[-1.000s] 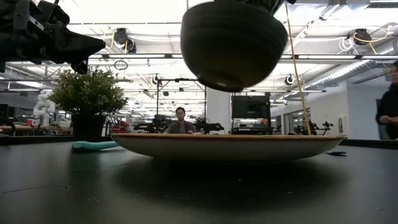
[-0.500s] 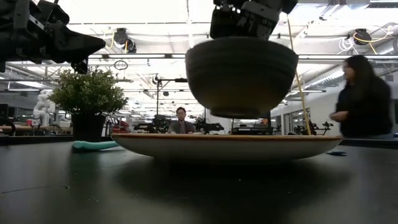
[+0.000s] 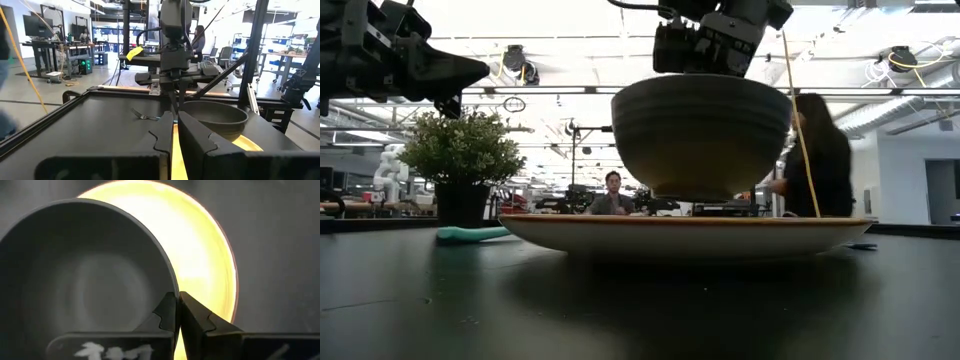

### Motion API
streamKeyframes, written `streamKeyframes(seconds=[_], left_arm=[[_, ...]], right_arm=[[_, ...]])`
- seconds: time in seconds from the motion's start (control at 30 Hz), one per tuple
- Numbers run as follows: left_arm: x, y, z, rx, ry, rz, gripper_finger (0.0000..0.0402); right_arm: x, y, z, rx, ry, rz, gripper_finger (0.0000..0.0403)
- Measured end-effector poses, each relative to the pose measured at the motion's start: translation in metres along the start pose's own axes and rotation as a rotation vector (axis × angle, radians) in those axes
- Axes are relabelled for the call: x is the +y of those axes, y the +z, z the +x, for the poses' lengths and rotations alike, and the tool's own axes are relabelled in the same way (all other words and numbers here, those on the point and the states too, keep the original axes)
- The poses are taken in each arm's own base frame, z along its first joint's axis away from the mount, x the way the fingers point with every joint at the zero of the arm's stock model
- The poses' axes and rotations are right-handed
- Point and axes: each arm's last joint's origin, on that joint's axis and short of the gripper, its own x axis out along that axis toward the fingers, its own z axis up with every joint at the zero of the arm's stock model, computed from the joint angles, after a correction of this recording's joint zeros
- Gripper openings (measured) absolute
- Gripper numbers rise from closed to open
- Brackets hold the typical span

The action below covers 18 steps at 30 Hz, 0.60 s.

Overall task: Set table place
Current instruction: Put the black bowl on the yellow plate

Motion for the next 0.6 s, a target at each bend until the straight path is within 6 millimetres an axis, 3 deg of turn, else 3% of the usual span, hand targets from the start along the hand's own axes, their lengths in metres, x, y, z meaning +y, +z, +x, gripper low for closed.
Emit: streamKeyframes(seconds=[0.6], left_arm=[[0.000,0.000,0.000,-0.001,-0.001,0.000,0.0033]], right_arm=[[-0.002,0.002,0.015,-0.006,0.001,0.027,0.0000]])
